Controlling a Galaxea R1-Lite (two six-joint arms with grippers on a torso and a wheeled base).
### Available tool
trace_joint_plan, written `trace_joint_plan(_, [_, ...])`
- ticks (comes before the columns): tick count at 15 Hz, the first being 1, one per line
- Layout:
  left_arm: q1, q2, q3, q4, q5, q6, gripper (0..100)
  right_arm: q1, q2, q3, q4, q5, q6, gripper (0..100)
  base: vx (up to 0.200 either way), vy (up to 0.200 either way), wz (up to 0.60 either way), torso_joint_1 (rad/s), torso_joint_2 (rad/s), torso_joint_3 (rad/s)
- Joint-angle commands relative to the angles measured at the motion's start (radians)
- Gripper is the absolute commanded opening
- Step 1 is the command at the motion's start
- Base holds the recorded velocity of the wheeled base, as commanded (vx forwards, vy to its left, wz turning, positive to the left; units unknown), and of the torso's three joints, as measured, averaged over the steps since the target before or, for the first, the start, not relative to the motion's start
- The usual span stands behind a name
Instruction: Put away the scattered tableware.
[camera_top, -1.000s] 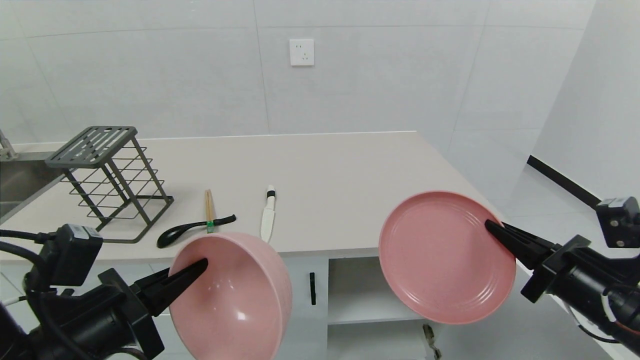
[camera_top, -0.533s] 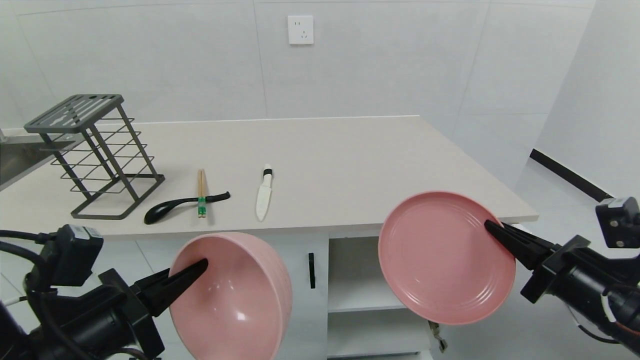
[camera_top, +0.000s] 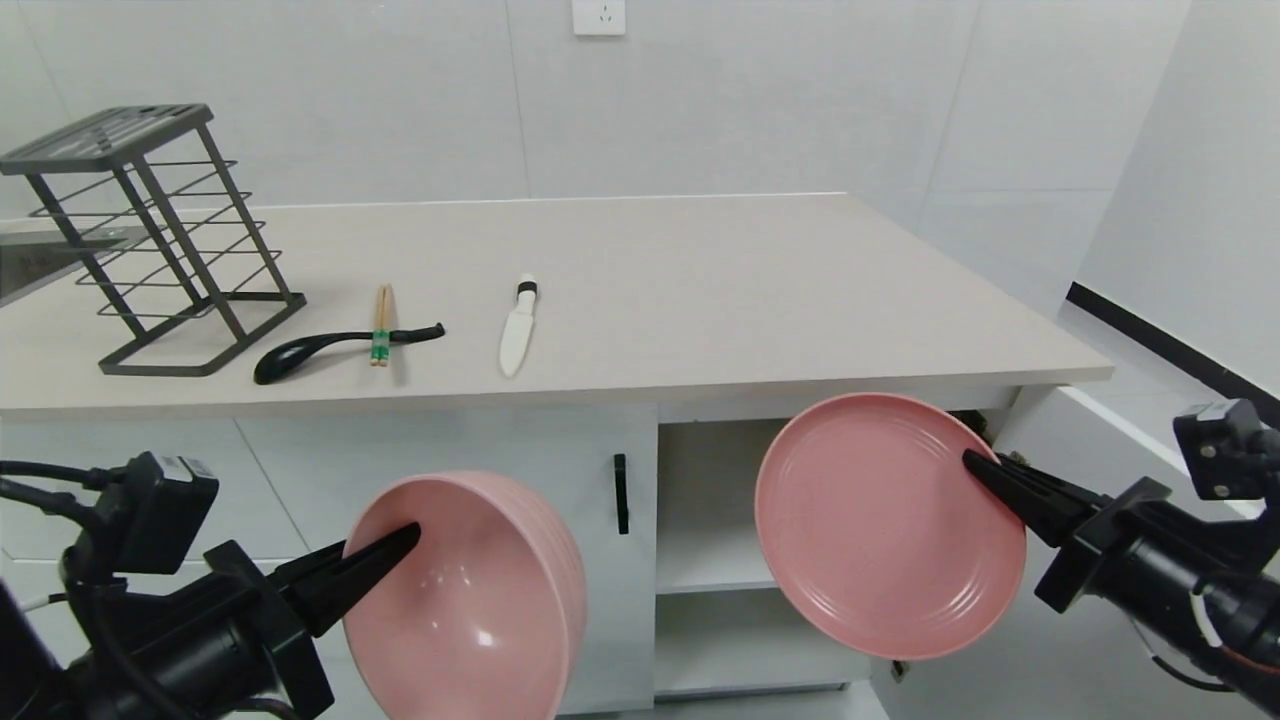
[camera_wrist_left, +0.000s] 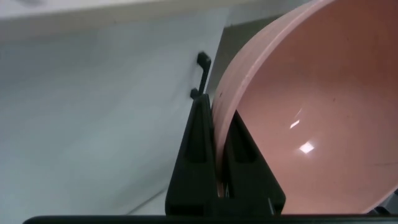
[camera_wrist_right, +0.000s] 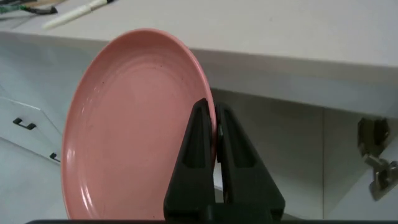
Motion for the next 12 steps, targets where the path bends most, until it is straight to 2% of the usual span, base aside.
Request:
trace_joint_plan(1, [0.0,0.019,0.006,-0.002,0.0,0.0,0,0.006,0.013,0.0,0.012,0.001,0.0,0,0.0,0.0,0.0,-0.256,0.47,0.198])
trace_joint_plan(4, [0.0,0.025,0.006,-0.004,0.0,0.0,0,0.005,0.051,0.0,0.014,0.001,0.001,0,0.0,0.0,0.0,-0.246,0.39,0.154])
trace_joint_plan(9, [-0.024,0.078,0.02,-0.007,0.0,0.0,0,0.023,0.34,-0.044,-0.04,0.001,0.003,0,0.0,0.0,0.0,-0.248,0.33,0.128])
trace_joint_plan(12, [-0.026,0.075,0.02,-0.008,0.0,0.0,0,0.023,0.39,-0.086,-0.04,0.001,0.004,0,0.0,0.0,0.0,-0.072,0.28,0.08])
